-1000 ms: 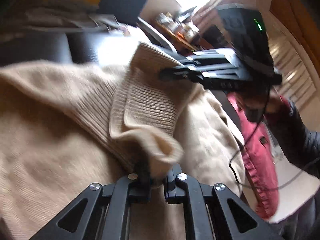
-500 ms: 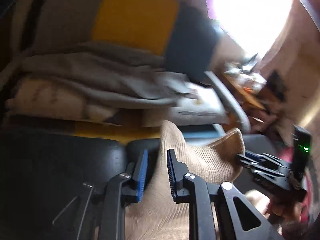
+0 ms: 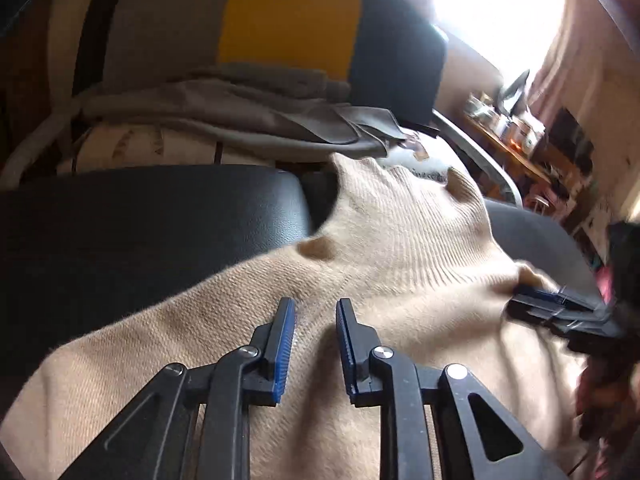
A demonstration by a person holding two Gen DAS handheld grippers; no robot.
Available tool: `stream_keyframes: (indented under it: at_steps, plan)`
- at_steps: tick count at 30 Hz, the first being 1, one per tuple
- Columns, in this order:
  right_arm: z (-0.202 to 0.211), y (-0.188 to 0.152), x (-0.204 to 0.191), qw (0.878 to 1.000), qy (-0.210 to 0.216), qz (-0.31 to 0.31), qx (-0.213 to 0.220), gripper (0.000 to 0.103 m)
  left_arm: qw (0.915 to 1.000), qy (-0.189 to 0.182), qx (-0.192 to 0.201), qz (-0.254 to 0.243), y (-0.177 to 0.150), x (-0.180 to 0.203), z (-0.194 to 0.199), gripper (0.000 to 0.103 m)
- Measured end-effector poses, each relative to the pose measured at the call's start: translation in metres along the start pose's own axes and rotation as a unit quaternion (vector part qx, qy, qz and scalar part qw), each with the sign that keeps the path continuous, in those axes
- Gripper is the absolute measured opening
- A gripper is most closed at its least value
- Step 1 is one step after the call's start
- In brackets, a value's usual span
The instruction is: Fold clothes
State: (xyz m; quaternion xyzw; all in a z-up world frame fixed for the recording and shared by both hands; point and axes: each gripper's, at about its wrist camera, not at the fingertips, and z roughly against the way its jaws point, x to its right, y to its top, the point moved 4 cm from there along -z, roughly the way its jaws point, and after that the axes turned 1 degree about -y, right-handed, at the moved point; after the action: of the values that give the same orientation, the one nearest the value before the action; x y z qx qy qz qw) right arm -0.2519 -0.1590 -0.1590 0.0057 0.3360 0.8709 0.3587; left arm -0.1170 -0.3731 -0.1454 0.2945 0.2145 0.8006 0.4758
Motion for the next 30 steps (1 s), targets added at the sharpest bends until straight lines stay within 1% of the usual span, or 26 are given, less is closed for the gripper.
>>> stream_keyframes:
  at_steps: [2,3,5,6,8,9,10,12,14,15,17,19,20,21,23,25,27,30]
  plan:
    - [-0.011,-0.002,0.012,1.0,-0.018,-0.013,0.012,0.066,1.0,0.0,0.0,-0.008,0.006,0.0,-0.008,0.02]
    - [-0.013,0.002,0.016,0.999,-0.028,-0.015,0.021,0.066,0.9999,0.001,-0.002,-0.016,0.01,0.002,-0.012,0.02]
    - [-0.02,0.012,0.023,0.998,-0.05,-0.018,0.026,0.066,0.9996,0.002,-0.008,-0.029,0.018,0.007,-0.022,0.02]
    - [-0.023,0.016,0.023,0.998,-0.06,-0.011,0.026,0.069,0.9995,-0.003,-0.012,-0.029,0.023,0.008,-0.028,0.02]
    - [-0.032,0.023,0.02,0.997,-0.074,0.008,0.021,0.087,0.9994,-0.019,-0.021,-0.02,0.03,0.008,-0.037,0.02]
    - [-0.036,0.025,0.018,0.996,-0.081,0.019,0.017,0.092,0.9993,-0.023,-0.024,-0.014,0.031,0.007,-0.037,0.02]
    - [-0.04,0.026,0.014,0.996,-0.088,0.031,0.01,0.101,0.9992,-0.028,-0.028,-0.008,0.033,0.006,-0.037,0.02]
    - [-0.042,0.025,0.011,0.994,-0.103,0.046,0.005,0.103,0.9987,-0.038,-0.036,0.003,0.035,0.004,-0.036,0.02]
    - [-0.04,0.025,0.012,0.994,-0.103,0.045,0.001,0.103,0.9983,-0.043,-0.036,0.019,0.035,-0.001,-0.018,0.02]
    - [-0.038,0.025,0.012,0.994,-0.104,0.045,-0.005,0.103,0.9981,-0.048,-0.027,0.028,0.035,-0.006,-0.001,0.02]
    - [-0.032,0.023,0.012,0.993,-0.105,0.045,-0.018,0.103,0.9971,-0.063,0.006,0.043,0.034,-0.019,0.04,0.022]
    - [-0.015,0.018,0.006,0.992,-0.111,0.05,-0.019,0.103,0.9962,-0.06,0.022,0.059,0.017,-0.039,0.082,0.022]
    - [0.0,0.013,-0.003,0.994,-0.101,0.051,-0.009,0.103,0.9959,-0.056,0.028,0.066,0.007,-0.049,0.103,0.022]
    - [0.014,0.005,-0.013,0.995,-0.083,0.05,0.001,0.103,0.9954,-0.052,0.033,0.073,-0.005,-0.06,0.123,0.023]
    - [0.04,-0.013,-0.035,0.998,-0.045,0.047,0.013,0.103,0.9933,-0.05,0.037,0.098,-0.039,-0.083,0.158,0.023]
    - [0.058,-0.039,-0.059,0.998,-0.009,0.054,0.013,0.103,0.9914,-0.05,0.031,0.117,-0.076,-0.096,0.185,0.024]
    - [0.07,-0.07,-0.081,0.998,0.0,0.068,0.005,0.103,0.9918,-0.048,0.028,0.115,-0.111,-0.098,0.208,0.024]
    - [0.082,-0.115,-0.105,0.996,-0.007,0.086,-0.011,0.103,0.9942,-0.067,0.019,0.082,-0.151,-0.076,0.226,0.024]
